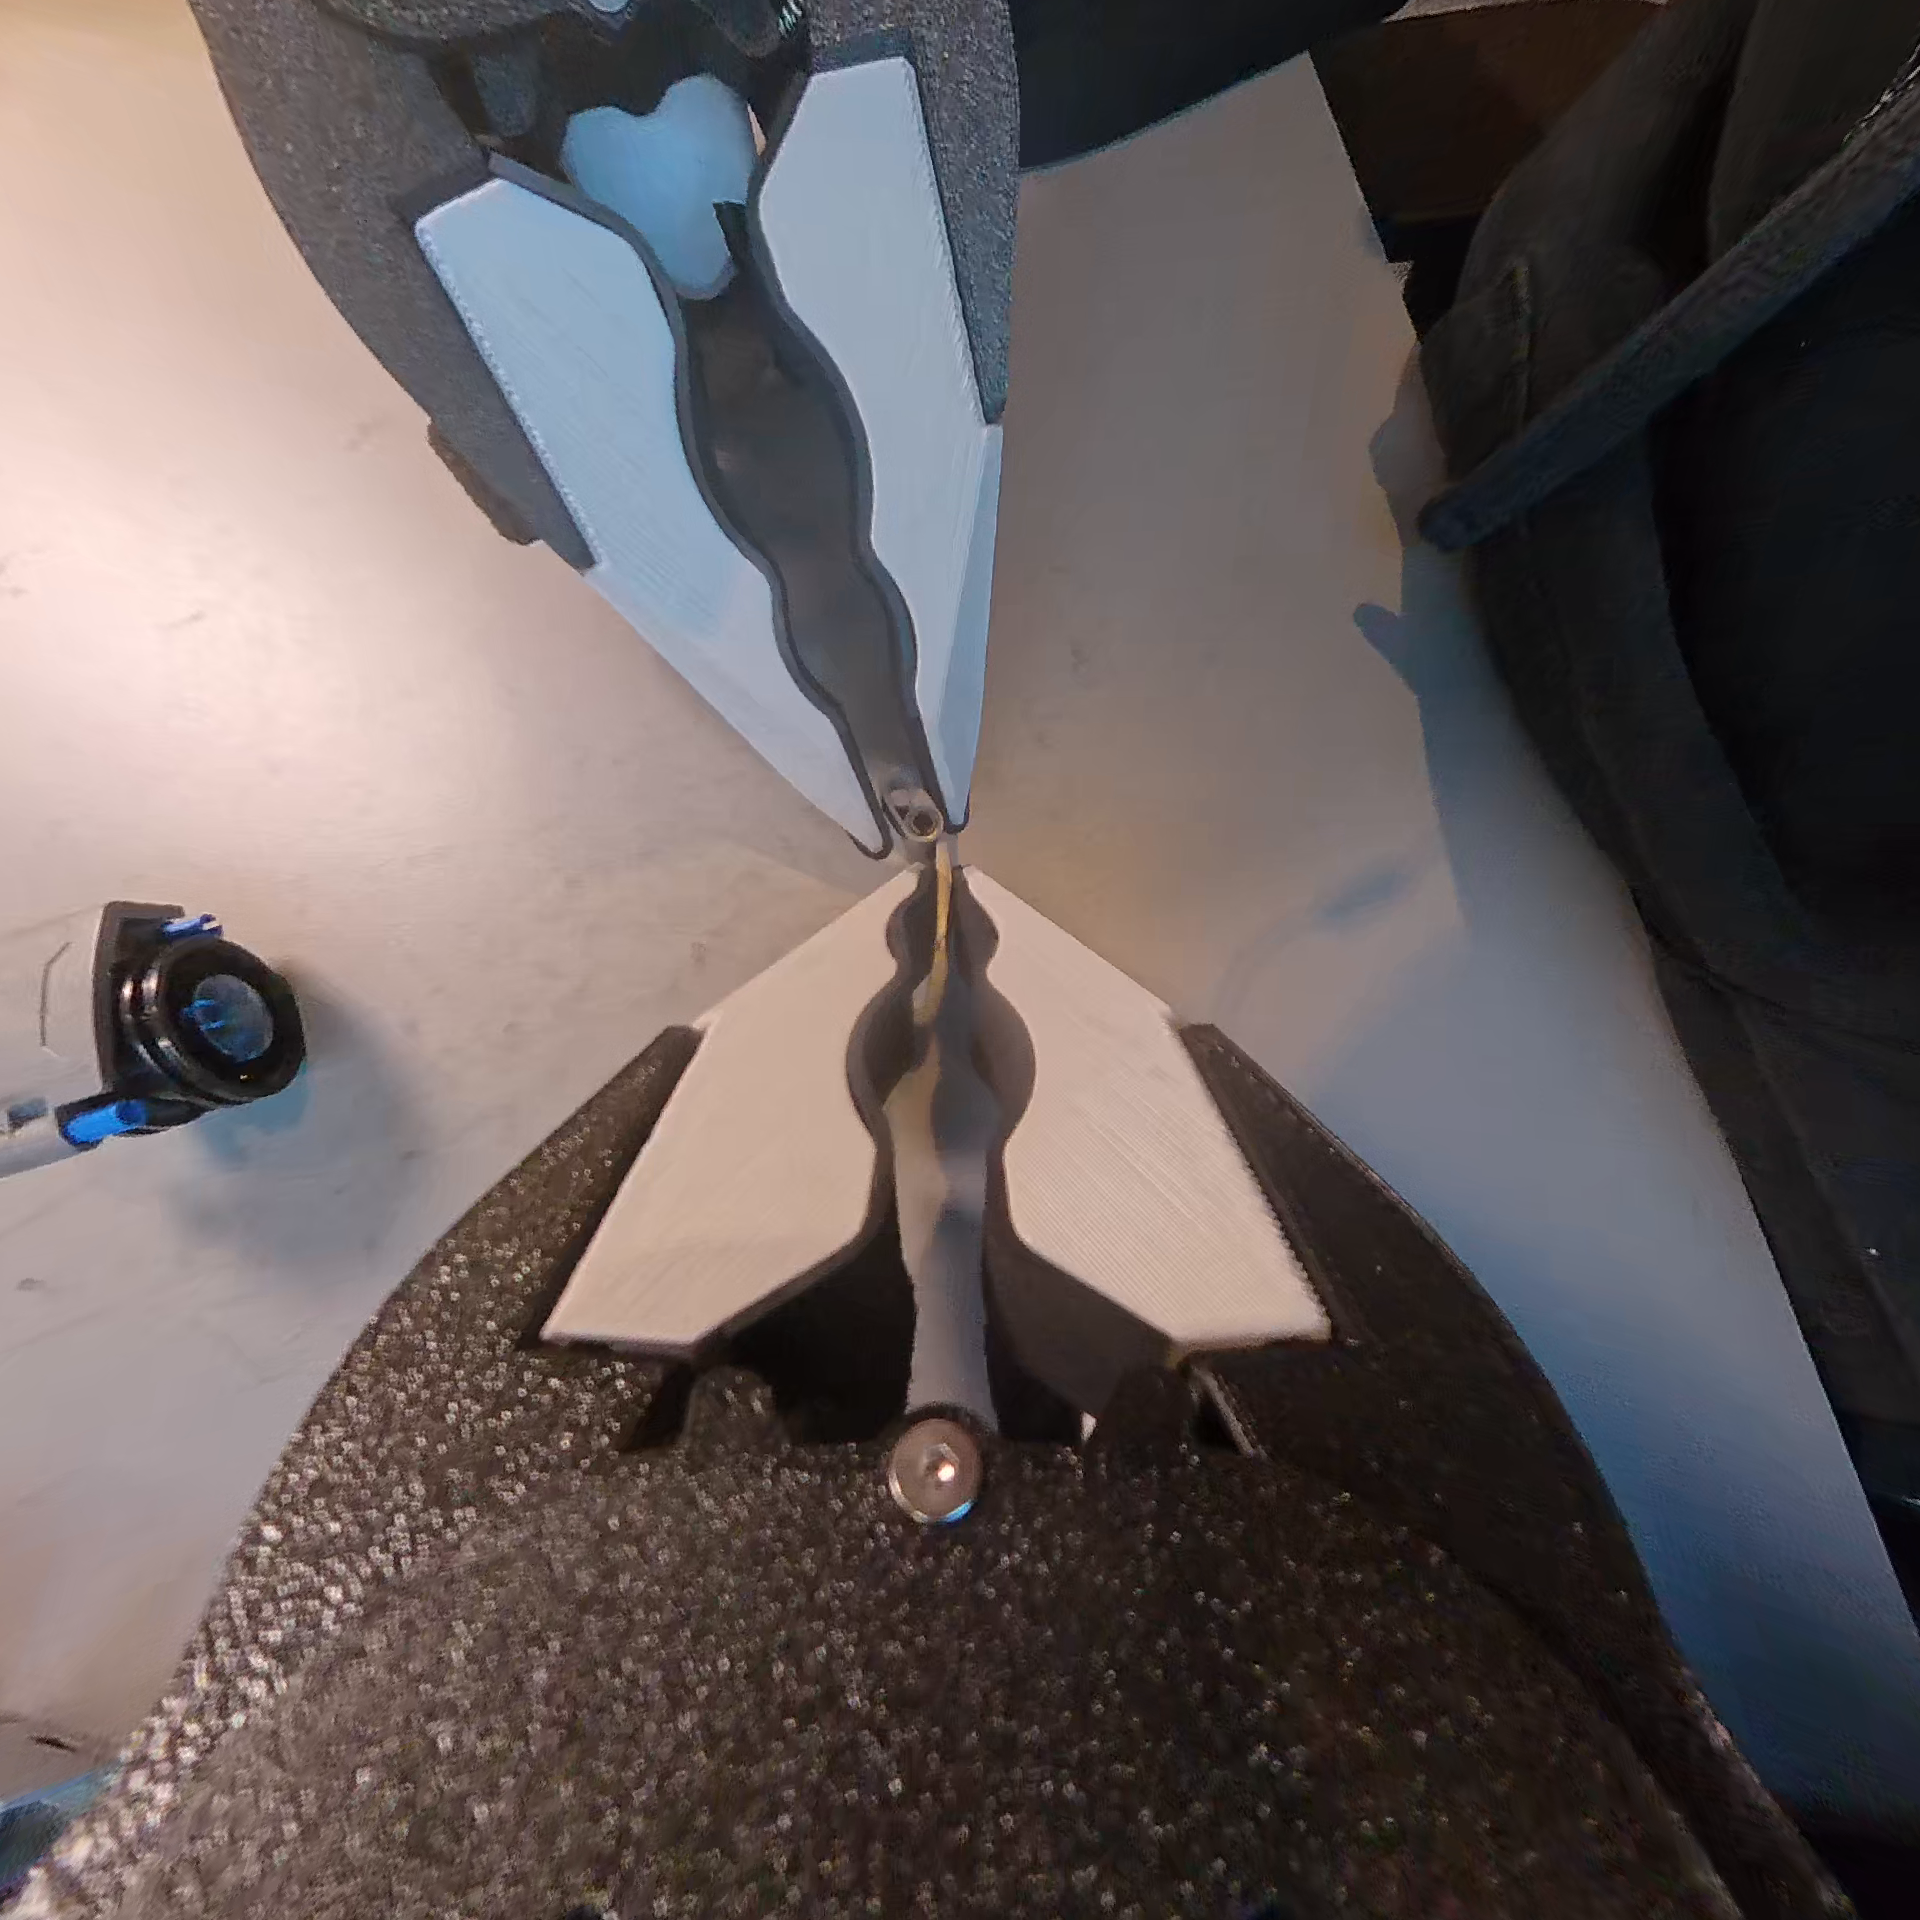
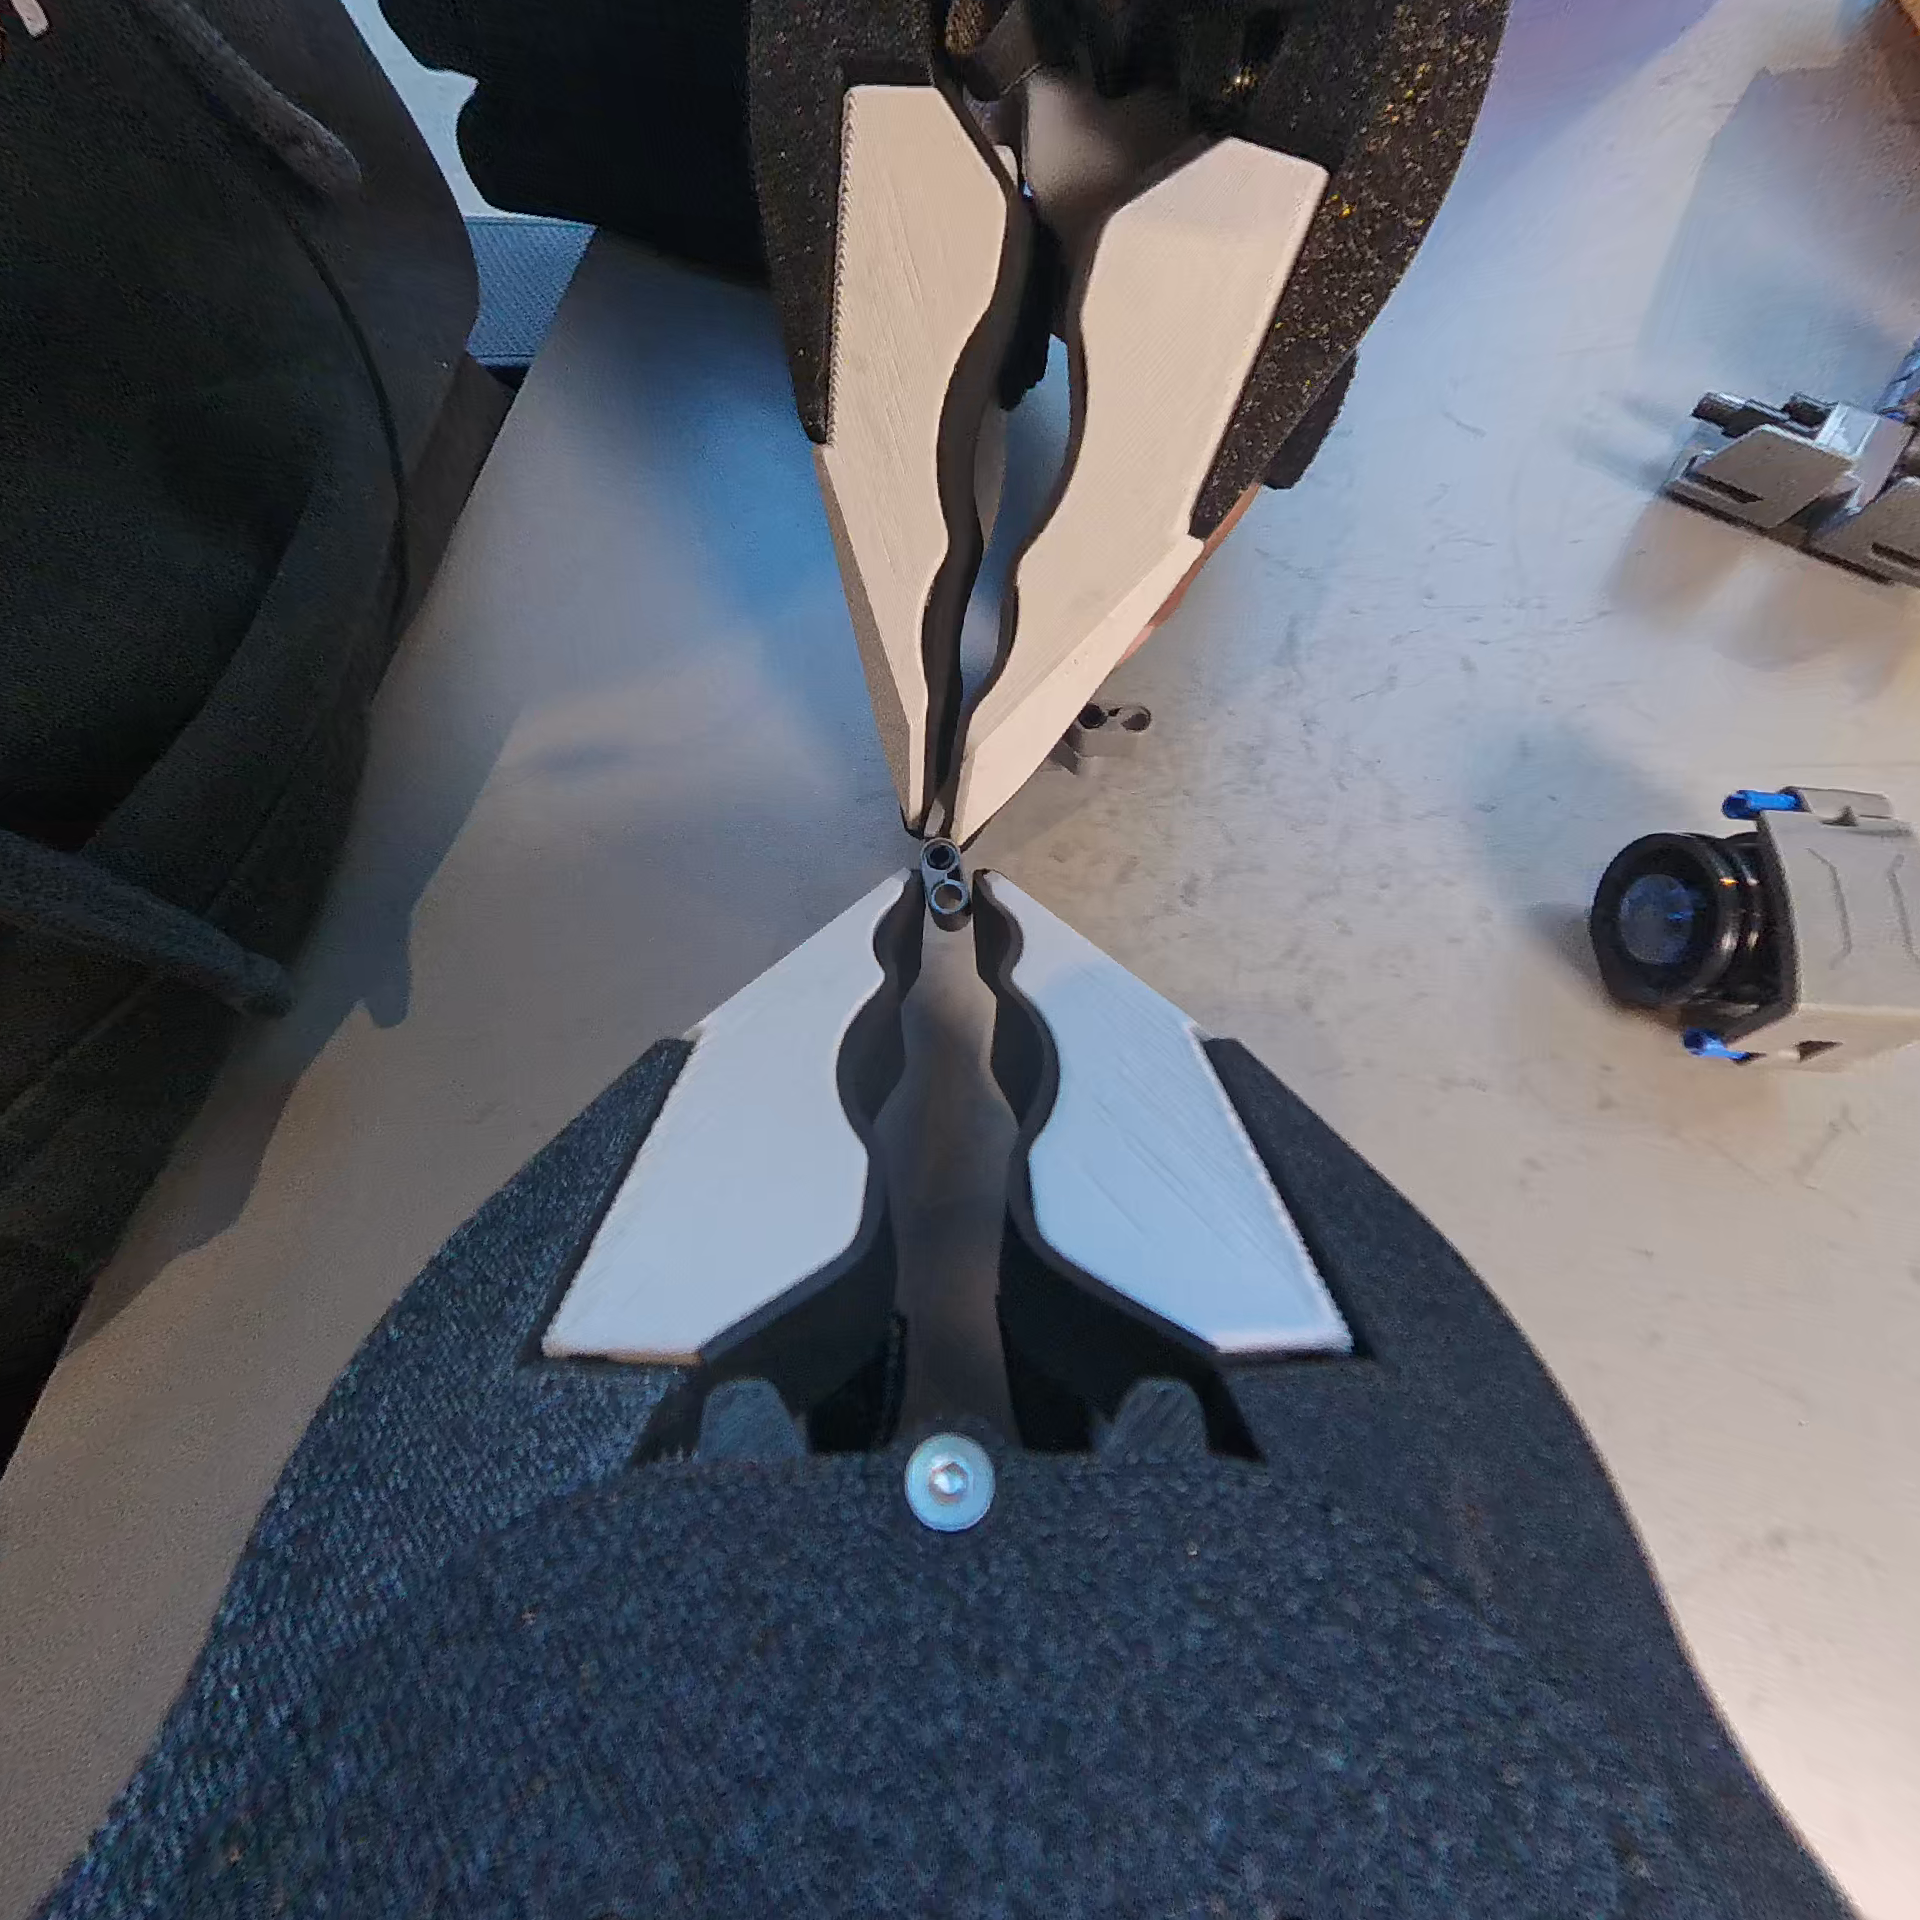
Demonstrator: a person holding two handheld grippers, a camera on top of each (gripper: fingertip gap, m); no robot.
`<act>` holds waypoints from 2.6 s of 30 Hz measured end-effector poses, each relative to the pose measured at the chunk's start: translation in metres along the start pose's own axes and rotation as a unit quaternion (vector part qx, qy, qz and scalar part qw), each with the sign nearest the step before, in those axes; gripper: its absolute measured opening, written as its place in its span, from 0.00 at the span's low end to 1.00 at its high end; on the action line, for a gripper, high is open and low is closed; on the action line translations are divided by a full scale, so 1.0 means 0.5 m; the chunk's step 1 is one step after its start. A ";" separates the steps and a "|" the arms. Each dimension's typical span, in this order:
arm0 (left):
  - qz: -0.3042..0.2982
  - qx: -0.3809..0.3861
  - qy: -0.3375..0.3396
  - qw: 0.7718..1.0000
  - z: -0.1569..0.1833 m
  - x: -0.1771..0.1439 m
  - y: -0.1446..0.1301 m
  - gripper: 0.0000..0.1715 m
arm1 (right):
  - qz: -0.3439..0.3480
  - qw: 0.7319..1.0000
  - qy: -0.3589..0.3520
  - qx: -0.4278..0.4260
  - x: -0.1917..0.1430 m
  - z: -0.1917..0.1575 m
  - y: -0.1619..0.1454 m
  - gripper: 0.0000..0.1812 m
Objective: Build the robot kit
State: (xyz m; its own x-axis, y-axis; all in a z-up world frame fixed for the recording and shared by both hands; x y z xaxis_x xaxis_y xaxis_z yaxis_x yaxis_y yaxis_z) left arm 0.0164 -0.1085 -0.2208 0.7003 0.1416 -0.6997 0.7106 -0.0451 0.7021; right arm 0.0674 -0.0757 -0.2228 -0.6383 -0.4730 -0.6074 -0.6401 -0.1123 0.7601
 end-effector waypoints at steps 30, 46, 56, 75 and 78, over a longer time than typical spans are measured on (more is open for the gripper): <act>0.002 -0.012 -0.006 1.000 0.001 0.007 -0.003 0.02 | -0.003 1.000 0.003 0.003 -0.002 -0.006 0.004 0.03; -0.005 -0.011 -0.014 1.000 0.000 0.007 0.002 0.01 | 0.038 0.999 0.019 0.002 -0.014 -0.007 0.012 0.02; -0.009 -0.016 -0.054 0.998 0.010 0.017 0.004 0.01 | -0.039 0.999 0.016 -0.032 -0.001 -0.024 0.002 0.03; -0.023 -0.006 -0.064 0.998 0.023 0.024 0.021 0.01 | 0.022 0.997 0.079 -0.004 -0.010 -0.040 0.011 0.01; -0.036 0.000 -0.064 0.997 0.026 0.035 0.023 0.00 | 0.181 0.974 0.136 0.014 -0.078 -0.058 0.111 0.02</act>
State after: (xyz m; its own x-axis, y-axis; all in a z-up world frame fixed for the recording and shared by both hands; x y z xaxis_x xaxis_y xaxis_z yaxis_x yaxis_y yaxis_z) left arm 0.0376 -0.1192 -0.2265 0.6507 0.0164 -0.7591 0.7591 -0.0386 0.6498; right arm 0.0691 -0.0887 -0.1505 -0.6905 -0.6909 -0.2144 -0.4080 0.1272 0.9041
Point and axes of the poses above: each gripper's, where its closed fingertips meet, x out along the fingers, y out of its top, z = x × y across the jaws, the point moved 4 cm from there along -x, back along the fingers, and after that the axes turned 13 degrees about x, right-handed, at the moved point
